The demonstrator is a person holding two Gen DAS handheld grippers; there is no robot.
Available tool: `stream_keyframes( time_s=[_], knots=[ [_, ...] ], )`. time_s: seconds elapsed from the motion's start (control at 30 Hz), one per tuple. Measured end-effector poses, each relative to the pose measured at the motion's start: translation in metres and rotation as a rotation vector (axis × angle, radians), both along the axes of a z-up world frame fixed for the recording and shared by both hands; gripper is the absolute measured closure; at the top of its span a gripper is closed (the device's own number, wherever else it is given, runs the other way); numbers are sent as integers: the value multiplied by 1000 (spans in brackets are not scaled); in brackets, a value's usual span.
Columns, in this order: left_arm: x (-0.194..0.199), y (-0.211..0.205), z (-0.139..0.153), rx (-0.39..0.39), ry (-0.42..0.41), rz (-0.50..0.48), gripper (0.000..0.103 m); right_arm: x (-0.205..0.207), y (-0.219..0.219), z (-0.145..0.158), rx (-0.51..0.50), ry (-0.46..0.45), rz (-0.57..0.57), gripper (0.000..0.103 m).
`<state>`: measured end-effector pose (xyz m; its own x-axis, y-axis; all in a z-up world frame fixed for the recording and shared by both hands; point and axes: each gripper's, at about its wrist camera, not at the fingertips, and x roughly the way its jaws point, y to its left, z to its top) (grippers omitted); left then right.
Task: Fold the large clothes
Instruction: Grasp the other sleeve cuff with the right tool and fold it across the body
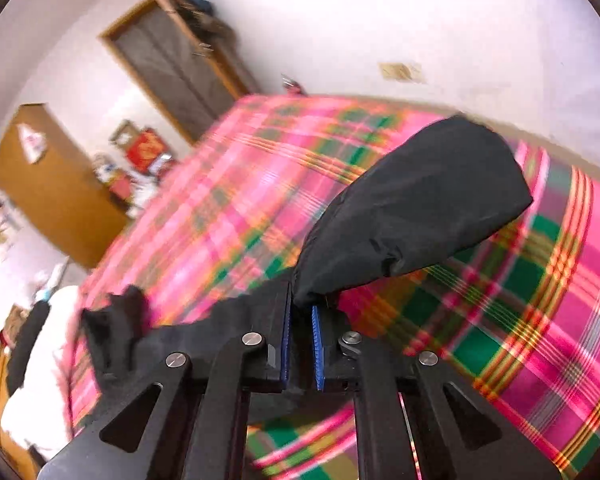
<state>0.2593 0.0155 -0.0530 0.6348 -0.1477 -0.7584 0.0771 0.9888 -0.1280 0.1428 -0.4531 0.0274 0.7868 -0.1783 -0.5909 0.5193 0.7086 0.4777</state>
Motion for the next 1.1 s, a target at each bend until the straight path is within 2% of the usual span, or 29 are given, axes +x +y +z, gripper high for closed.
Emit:
stream_keyframes(
  time_s=[0.07, 0.2, 0.37, 0.53, 0.73, 0.9, 1.0, 1.03, 1.07, 1.1],
  knots=[
    [-1, 4, 3, -11, -3, 9, 49, 5, 21, 24, -29, -37, 55, 95],
    [-2, 14, 12, -24, -23, 32, 49, 27, 72, 53, -70, -67, 185, 95],
    [-7, 30, 29, -46, -72, 62, 49, 62, 145, 54, -83, -53, 366, 95],
    [-10, 53, 43, -74, -105, 109, 49, 105, 221, 22, -73, 3, 545, 95],
    [-12, 85, 51, -134, -121, 177, 49, 141, 304, -52, -41, 139, 701, 95],
    [-11, 97, 50, -166, -116, 201, 49, 157, 339, -114, 9, 255, 781, 94],
    [-9, 96, 48, -176, -108, 193, 48, 158, 344, -129, 28, 296, 796, 89],
    [-8, 95, 47, -177, -106, 190, 48, 156, 344, -129, 37, 286, 802, 86],
    [-6, 94, 46, -181, -100, 186, 48, 154, 345, -127, 48, 274, 813, 78],
    [-5, 93, 44, -191, -91, 182, 48, 151, 345, -122, 69, 258, 830, 62]
  ],
)
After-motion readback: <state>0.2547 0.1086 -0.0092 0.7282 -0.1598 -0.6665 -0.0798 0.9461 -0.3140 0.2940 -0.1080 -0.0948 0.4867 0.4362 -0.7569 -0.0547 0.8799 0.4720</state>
